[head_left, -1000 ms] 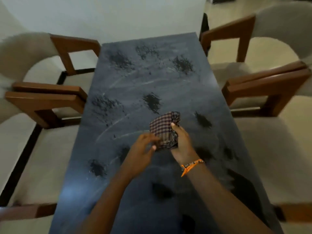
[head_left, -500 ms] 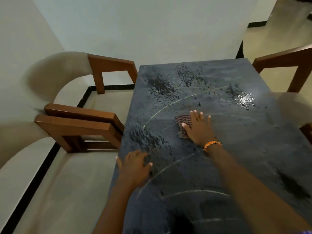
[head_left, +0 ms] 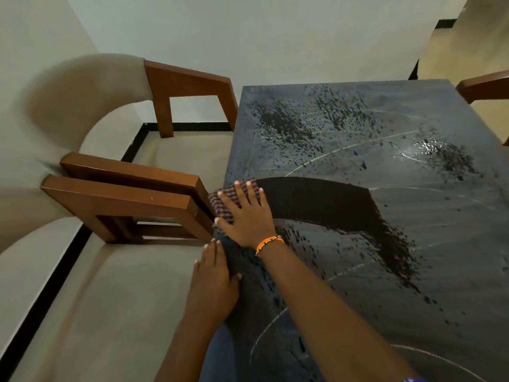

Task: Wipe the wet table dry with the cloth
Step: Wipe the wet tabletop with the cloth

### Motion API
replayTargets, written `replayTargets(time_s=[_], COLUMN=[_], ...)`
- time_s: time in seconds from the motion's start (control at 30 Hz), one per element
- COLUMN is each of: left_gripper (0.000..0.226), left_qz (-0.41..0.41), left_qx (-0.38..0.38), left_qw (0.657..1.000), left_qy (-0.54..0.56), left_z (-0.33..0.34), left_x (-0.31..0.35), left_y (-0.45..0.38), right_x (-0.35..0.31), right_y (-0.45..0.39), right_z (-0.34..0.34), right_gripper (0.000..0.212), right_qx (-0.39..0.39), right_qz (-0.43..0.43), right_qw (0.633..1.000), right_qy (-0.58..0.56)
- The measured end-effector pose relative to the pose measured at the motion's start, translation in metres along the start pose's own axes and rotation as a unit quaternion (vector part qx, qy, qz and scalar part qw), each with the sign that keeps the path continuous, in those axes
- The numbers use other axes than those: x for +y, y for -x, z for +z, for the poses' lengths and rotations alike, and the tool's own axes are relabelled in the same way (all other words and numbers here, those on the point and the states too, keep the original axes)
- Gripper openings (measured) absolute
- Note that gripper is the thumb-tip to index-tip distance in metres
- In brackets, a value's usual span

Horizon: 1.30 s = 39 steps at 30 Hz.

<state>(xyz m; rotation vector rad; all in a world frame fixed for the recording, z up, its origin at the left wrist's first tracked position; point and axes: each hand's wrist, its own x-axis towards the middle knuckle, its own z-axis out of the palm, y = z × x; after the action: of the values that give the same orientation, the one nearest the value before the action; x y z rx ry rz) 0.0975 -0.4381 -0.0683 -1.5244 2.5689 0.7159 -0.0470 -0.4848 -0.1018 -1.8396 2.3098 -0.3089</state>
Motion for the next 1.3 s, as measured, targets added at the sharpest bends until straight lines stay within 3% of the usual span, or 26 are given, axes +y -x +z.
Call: replayTargets(time_s=[0.1, 0.17, 0.3, 0.4, 0.57, 0.7, 0.83, 0.93, 1.1, 1.3], left_gripper=[0.078, 0.076, 0.086, 0.091, 0.090, 0.092, 0.091, 0.085, 0.091, 0.090], left_qz=[0.033, 0.045, 0.024, 0.001, -0.012, -0.012, -0.007, 0.008, -0.007, -0.019], left_qx=[-0.001, -0.017, -0.047, -0.059, -0.070, -0.083, -0.071, -0.067, -0.075, -0.076], left_qw=[0.999, 0.998, 0.998, 0.998, 0.997, 0.996, 0.997, 0.998, 0.997, 0.997], left_qy=[-0.016, -0.031, -0.044, -0.014, -0.014, -0.024, 0.005, 0.003, 0.002, 0.008], left_z=[-0.001, -0.003, 0.001, 0.004, 0.008, 0.008, 0.007, 0.007, 0.006, 0.005], left_x=[0.012, 0.020, 0.032, 0.034, 0.032, 0.034, 0.032, 0.031, 0.035, 0.037], left_y=[-0.008, -0.017, -0.030, -0.031, -0.034, -0.038, -0.036, -0.035, -0.036, -0.035], right_x=[0.020, 0.056, 0.166, 0.231, 0.210, 0.136, 0.030, -0.006, 0.050, 0.201], right_y=[0.010, 0.020, 0.060, 0.094, 0.067, 0.003, -0.053, -0.059, -0.032, 0.053], right_z=[-0.006, -0.016, -0.044, -0.058, -0.056, -0.040, -0.016, -0.005, -0.020, -0.062], right_gripper=[0.066, 0.063, 0.062, 0.061, 0.063, 0.072, 0.079, 0.077, 0.074, 0.072], right_qx=[0.010, 0.024, 0.042, 0.061, 0.061, 0.047, 0.014, -0.020, -0.022, 0.035], right_qz=[-0.024, 0.003, 0.130, 0.260, 0.364, 0.287, 0.122, 0.012, -0.013, 0.173], right_qw=[1.000, 0.999, 0.987, 0.962, 0.928, 0.956, 0.992, 1.000, 0.999, 0.982], right_qy=[0.016, 0.040, 0.088, 0.063, 0.056, 0.042, -0.003, 0.021, 0.032, 0.061])
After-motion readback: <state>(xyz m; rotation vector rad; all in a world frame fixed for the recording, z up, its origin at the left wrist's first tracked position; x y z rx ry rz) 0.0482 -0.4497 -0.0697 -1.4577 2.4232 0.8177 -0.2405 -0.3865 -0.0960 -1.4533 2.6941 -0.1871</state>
